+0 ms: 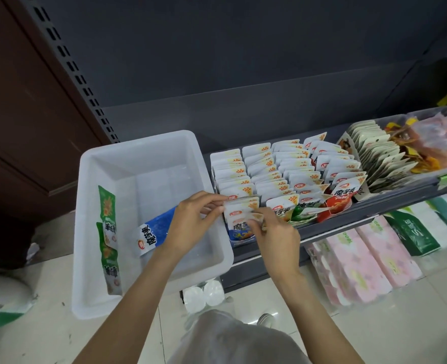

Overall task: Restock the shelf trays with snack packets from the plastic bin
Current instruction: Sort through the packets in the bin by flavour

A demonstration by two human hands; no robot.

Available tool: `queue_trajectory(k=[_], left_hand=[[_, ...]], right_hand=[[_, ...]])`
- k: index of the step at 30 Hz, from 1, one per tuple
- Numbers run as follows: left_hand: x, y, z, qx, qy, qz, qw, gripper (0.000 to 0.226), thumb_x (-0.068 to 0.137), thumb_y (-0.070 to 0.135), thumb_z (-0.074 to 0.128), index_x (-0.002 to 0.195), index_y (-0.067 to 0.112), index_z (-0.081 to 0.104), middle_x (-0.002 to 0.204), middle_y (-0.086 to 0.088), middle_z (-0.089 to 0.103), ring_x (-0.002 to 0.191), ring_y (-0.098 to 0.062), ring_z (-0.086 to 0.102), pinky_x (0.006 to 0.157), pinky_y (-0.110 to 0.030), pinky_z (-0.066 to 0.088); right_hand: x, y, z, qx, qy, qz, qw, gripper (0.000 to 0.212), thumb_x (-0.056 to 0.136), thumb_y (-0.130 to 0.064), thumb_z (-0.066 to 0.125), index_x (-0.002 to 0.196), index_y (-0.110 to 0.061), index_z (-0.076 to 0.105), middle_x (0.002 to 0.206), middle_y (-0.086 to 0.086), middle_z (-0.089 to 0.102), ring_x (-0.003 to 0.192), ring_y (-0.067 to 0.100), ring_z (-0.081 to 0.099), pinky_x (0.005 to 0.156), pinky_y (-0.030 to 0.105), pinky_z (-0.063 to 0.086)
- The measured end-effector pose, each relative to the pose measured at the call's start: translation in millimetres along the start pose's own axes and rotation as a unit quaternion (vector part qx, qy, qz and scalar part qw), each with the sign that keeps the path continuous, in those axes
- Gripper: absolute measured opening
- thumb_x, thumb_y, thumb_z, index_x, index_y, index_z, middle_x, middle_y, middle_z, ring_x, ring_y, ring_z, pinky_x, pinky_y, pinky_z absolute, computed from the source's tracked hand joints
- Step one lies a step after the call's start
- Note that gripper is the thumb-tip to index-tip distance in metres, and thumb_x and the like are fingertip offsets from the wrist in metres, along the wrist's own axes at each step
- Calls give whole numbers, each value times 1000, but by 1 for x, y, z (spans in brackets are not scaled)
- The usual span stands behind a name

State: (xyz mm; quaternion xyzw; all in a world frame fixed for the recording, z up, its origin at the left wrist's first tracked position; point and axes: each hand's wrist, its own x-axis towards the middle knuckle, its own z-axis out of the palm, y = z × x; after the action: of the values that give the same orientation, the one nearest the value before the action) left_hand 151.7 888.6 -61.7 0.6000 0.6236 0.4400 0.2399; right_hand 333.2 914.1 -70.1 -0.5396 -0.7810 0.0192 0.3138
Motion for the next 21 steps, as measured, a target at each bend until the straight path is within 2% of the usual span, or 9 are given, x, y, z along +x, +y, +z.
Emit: queue_trajectory(k=[3, 5, 7, 10, 13, 15, 17, 19, 21], left_hand=[[-19, -3, -21, 2, 91, -28, 995, 20, 90, 15, 61, 108, 23, 66, 96, 14, 63, 85, -1, 61, 73, -9, 47], [-37, -18, -39, 39, 155, -58, 985, 20, 91, 20, 58, 109, 24, 63, 94, 13, 64, 84, -3, 61, 74, -12, 47], [-49, -43, -54, 109, 177, -99, 973, 25, 89, 18, 59, 114, 21, 61, 98, 6, 66, 88, -9, 63, 78, -26, 50], [-48, -84, -63, 251, 51, -197, 946, 56, 79, 11, 68, 132, 10, 49, 126, -11, 56, 118, -31, 50, 100, -37, 35], [-42, -104, -72, 291, -104, -276, 910, 87, 75, 30, 73, 146, 10, 26, 145, -12, 32, 135, -30, 24, 110, -33, 18], [-41, -108, -77, 337, -166, -283, 882, 85, 73, 36, 73, 142, 12, 29, 139, -11, 35, 131, -30, 28, 109, -34, 21], [-40, -109, -78, 405, -199, -270, 851, 70, 75, 38, 70, 132, 13, 38, 129, -9, 42, 125, -29, 36, 106, -34, 27], [-41, -108, -77, 450, -203, -260, 830, 59, 78, 40, 65, 125, 13, 42, 124, -8, 47, 117, -28, 41, 101, -35, 31], [-42, -108, -78, 465, -200, -249, 826, 53, 80, 40, 61, 122, 14, 44, 120, -8, 51, 113, -27, 44, 96, -35, 33]], right_hand=[[10, -19, -35, 61, 76, -59, 994, 23, 80, -26, 75, 96, -11, 69, 77, -1, 70, 62, 12, 63, 56, 13, 38], [20, -42, -49, 132, 107, -111, 979, 15, 86, -20, 68, 95, -9, 69, 84, 1, 69, 71, 12, 60, 64, 14, 41], [26, -69, -42, 209, 66, -152, 964, 9, 88, -13, 61, 91, -9, 69, 87, 0, 69, 77, 12, 57, 67, 19, 44], [35, -104, 8, 194, -81, -218, 953, 16, 81, -7, 60, 95, -13, 66, 96, -2, 67, 88, 17, 59, 70, 26, 49], [43, -128, 76, 38, -308, -307, 900, 38, 81, -5, 60, 119, -11, 57, 122, 4, 57, 114, 24, 51, 89, 36, 46], [42, -136, 111, -39, -421, -348, 837, 58, 84, -12, 62, 137, -10, 40, 140, 7, 40, 131, 25, 35, 102, 38, 36], [39, -138, 132, -82, -488, -357, 792, 74, 82, -18, 67, 144, -9, 29, 146, 8, 30, 137, 25, 25, 108, 42, 31], [36, -137, 141, -97, -522, -338, 777, 79, 79, -20, 71, 143, -7, 28, 147, 9, 29, 137, 25, 26, 108, 44, 32], [35, -134, 142, -86, -518, -319, 789, 68, 83, -15, 66, 140, -3, 32, 146, 10, 33, 136, 26, 30, 106, 41, 34]])
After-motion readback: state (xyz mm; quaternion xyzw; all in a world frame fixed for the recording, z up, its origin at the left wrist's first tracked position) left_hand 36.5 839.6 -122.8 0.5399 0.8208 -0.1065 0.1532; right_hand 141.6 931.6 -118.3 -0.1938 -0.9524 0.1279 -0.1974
